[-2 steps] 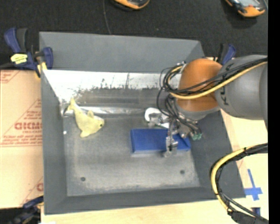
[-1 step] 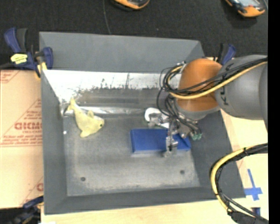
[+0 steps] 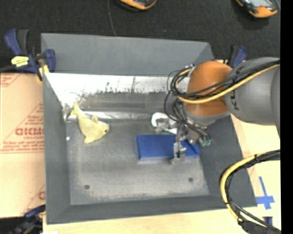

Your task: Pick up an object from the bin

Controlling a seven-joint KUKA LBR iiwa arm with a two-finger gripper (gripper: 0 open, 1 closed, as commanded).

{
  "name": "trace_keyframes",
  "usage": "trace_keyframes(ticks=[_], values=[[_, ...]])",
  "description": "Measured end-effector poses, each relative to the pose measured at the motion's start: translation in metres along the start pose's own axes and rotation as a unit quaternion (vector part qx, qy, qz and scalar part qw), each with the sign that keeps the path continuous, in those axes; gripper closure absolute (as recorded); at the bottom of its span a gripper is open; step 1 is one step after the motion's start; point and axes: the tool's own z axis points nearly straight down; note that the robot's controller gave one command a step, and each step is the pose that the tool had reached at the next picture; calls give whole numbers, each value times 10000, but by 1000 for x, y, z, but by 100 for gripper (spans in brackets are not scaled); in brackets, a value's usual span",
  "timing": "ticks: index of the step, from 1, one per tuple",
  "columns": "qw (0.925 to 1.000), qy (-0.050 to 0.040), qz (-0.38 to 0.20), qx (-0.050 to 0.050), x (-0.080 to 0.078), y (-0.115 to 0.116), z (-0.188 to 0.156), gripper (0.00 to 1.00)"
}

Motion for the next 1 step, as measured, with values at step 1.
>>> trace_keyframes(ticks=[1], values=[[10000,0,6,0,0,0,0,100]])
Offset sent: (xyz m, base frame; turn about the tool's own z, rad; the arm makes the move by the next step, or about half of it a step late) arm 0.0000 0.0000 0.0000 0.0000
